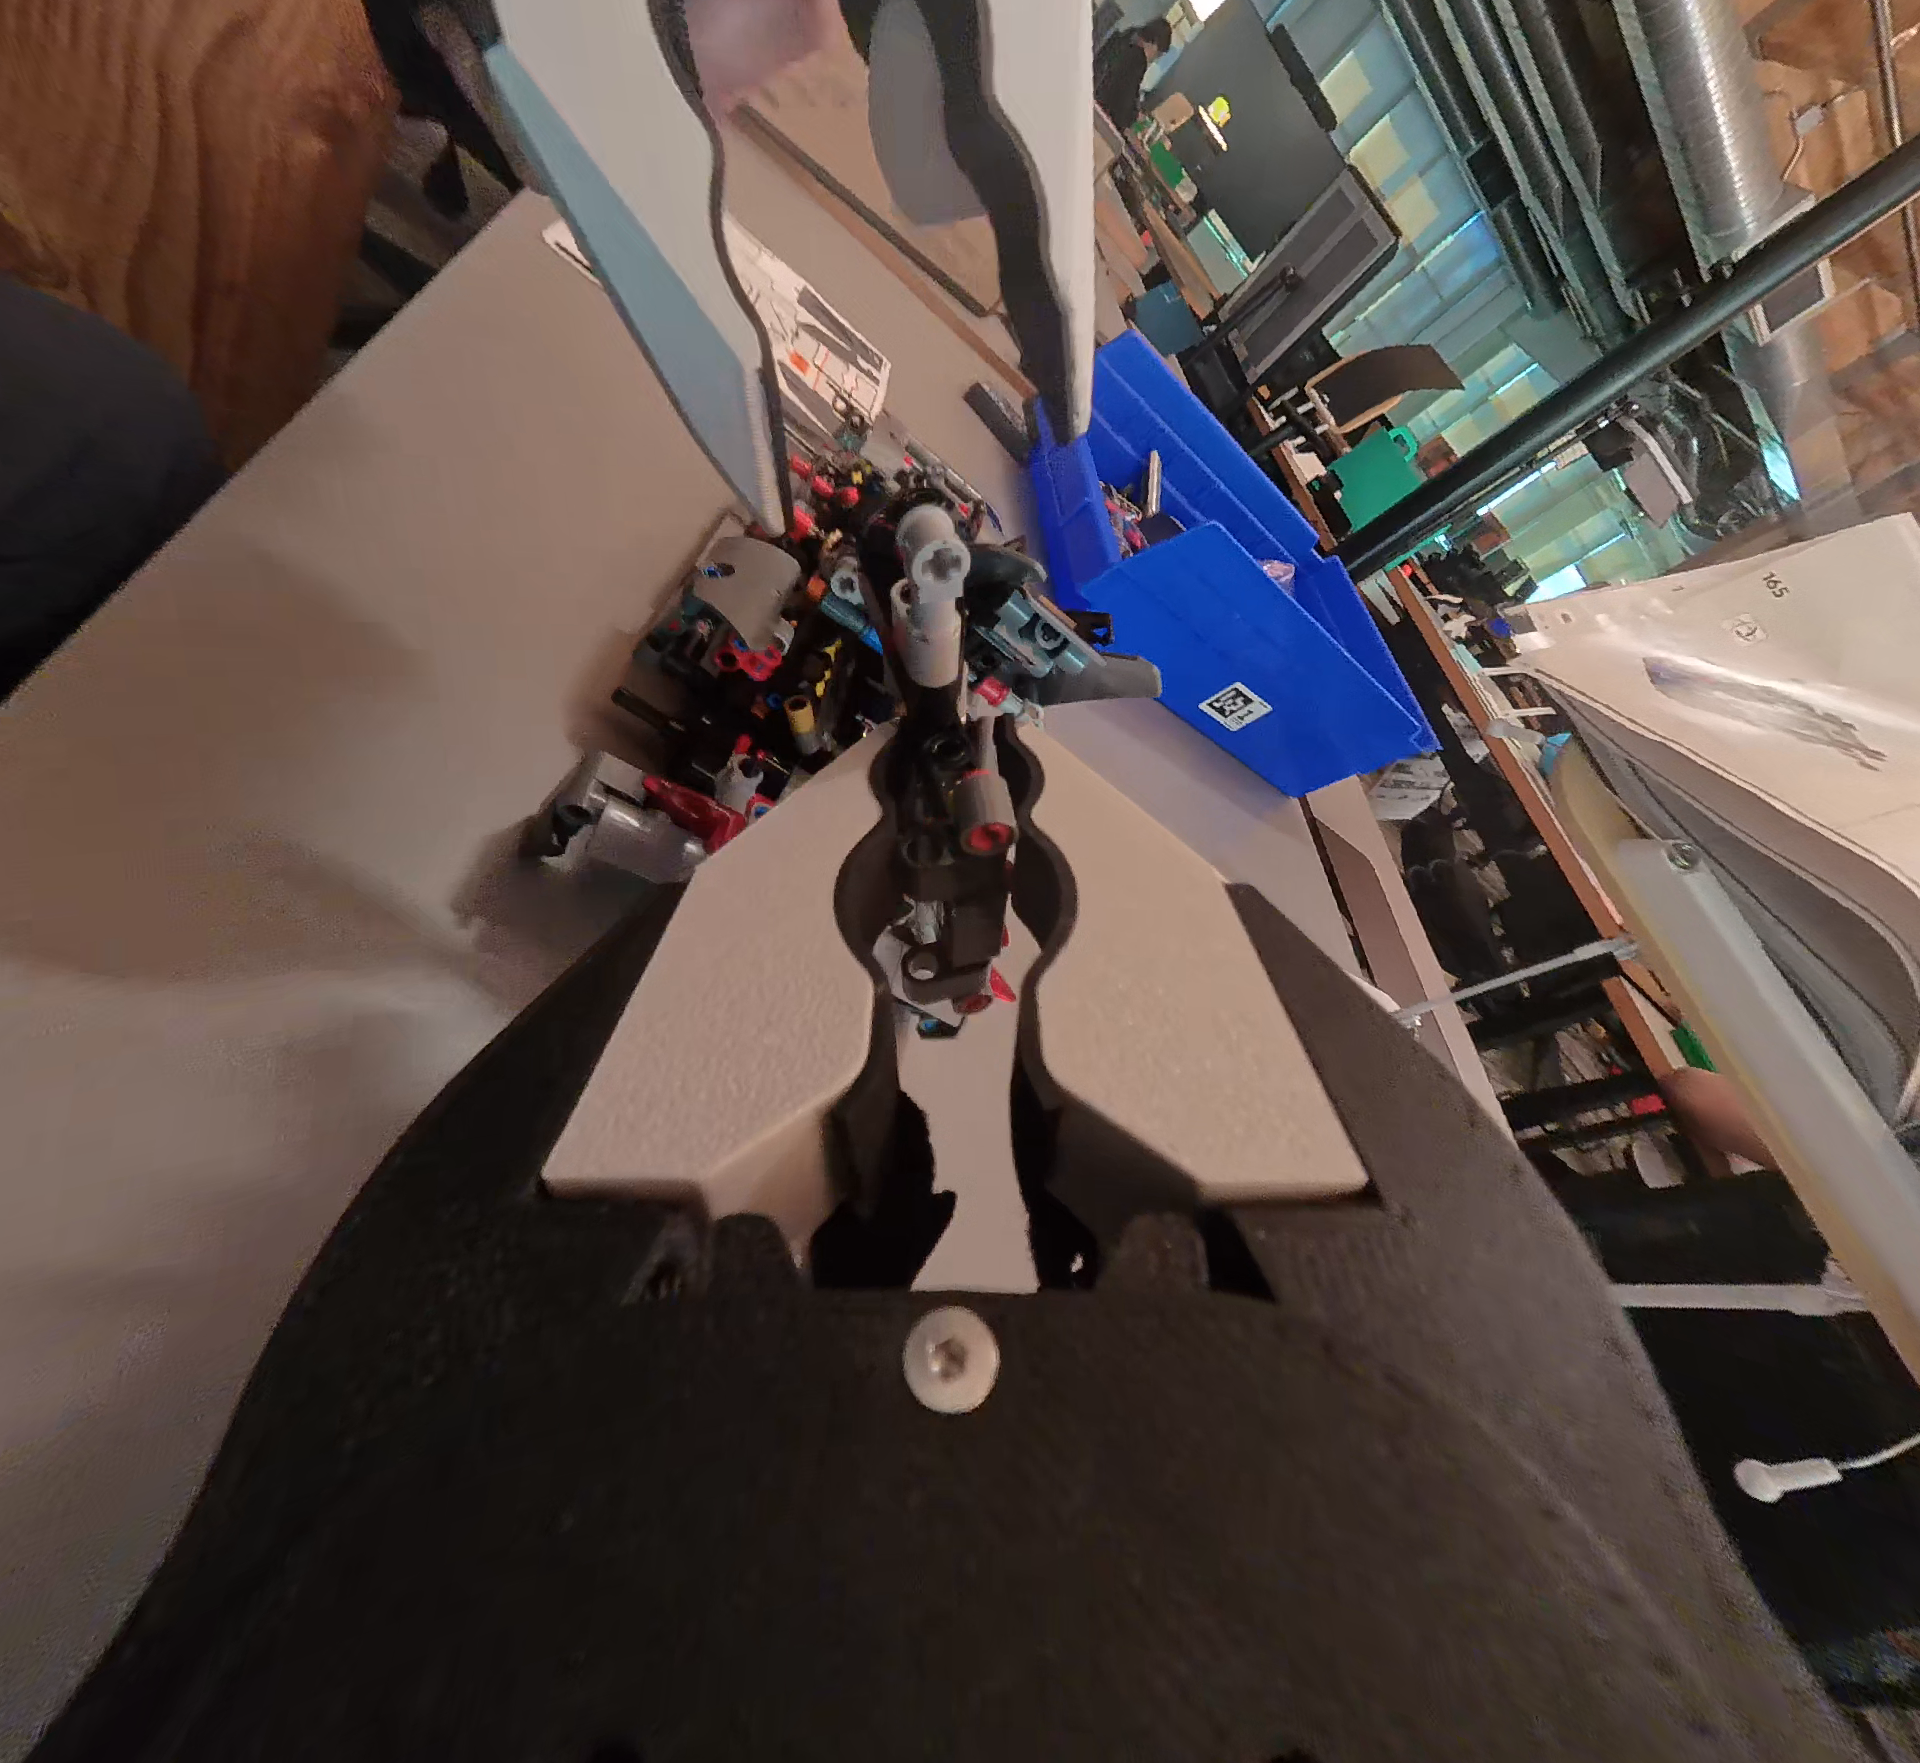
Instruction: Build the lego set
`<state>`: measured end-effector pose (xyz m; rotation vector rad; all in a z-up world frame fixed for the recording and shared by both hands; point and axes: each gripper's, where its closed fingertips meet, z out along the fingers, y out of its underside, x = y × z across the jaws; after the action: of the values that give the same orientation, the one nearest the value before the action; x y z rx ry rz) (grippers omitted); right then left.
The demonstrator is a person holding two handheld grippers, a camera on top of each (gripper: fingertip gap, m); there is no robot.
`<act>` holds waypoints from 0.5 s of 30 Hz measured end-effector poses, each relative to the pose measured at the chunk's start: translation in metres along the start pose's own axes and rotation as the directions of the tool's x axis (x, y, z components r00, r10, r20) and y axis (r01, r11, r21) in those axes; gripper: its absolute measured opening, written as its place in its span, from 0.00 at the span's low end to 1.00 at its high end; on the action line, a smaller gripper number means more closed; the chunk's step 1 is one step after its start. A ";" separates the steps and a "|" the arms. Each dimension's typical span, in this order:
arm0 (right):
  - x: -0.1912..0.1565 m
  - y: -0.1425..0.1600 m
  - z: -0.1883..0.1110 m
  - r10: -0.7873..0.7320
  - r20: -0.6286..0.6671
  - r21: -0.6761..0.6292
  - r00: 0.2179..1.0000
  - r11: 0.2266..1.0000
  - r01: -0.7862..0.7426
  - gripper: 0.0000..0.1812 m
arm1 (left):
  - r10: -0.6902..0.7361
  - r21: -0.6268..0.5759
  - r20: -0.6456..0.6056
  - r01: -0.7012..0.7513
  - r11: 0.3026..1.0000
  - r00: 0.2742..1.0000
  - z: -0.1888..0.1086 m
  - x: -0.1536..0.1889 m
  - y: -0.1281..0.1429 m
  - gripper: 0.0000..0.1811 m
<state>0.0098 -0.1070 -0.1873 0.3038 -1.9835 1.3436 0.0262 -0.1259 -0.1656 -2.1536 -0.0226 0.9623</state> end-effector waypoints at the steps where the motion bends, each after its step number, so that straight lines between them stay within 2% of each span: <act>1: 0.000 0.002 0.001 -0.012 0.002 -0.011 1.000 1.000 0.012 0.06 | -0.033 -0.032 0.028 0.034 0.999 0.999 0.001 -0.006 0.011 0.31; 4: 0.000 0.005 0.006 -0.039 0.007 -0.032 0.999 0.999 0.039 0.07 | -0.078 -0.077 0.105 0.087 0.993 0.991 0.010 -0.016 0.033 0.29; 9: 0.003 0.008 0.011 -0.075 0.010 -0.055 0.997 0.996 0.076 0.07 | -0.091 -0.082 0.151 0.104 0.991 0.984 0.026 -0.018 0.045 0.12; 13: 0.006 0.010 0.014 -0.085 0.003 -0.065 0.996 0.994 0.085 0.07 | -0.058 -0.079 0.177 0.073 0.994 0.983 0.031 -0.018 0.043 0.10; 15: 0.008 0.009 0.015 -0.089 -0.003 -0.063 0.996 0.994 0.089 0.07 | -0.091 -0.054 0.182 0.102 0.993 0.979 0.029 -0.022 0.043 0.10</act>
<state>-0.0072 -0.1147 -0.1916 0.3538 -1.9794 1.2220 -0.0196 -0.1449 -0.1923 -2.0956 -0.2464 1.1080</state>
